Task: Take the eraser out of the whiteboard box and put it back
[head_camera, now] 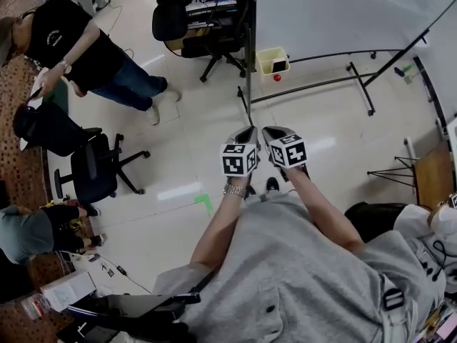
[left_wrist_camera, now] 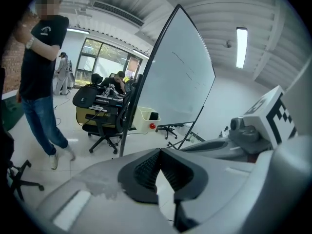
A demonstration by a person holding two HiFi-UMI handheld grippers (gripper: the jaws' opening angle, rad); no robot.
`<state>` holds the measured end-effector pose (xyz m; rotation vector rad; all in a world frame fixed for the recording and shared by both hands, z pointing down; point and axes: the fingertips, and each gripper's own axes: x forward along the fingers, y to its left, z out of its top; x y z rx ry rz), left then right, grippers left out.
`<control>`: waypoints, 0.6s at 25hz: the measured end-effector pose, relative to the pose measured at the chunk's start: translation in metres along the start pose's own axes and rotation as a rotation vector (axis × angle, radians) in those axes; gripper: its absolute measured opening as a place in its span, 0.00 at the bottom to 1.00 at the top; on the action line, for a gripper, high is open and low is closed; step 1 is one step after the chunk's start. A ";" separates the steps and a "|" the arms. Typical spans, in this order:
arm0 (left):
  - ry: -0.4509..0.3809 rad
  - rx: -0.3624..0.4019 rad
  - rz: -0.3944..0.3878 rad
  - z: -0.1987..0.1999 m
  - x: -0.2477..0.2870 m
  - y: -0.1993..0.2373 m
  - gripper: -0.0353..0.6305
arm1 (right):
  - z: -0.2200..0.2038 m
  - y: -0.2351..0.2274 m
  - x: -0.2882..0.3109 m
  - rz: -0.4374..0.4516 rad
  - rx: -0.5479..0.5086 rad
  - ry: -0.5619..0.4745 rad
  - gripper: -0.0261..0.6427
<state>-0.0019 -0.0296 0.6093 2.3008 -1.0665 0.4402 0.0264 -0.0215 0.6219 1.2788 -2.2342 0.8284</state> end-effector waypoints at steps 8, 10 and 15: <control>0.013 0.021 0.016 0.003 0.006 -0.002 0.06 | 0.003 0.001 0.005 0.076 0.059 -0.022 0.04; 0.015 0.023 0.015 0.005 0.009 -0.005 0.06 | 0.007 -0.001 0.003 0.090 0.069 -0.031 0.04; 0.018 0.043 0.005 0.010 0.017 -0.016 0.06 | 0.011 -0.007 -0.004 0.102 0.076 -0.047 0.04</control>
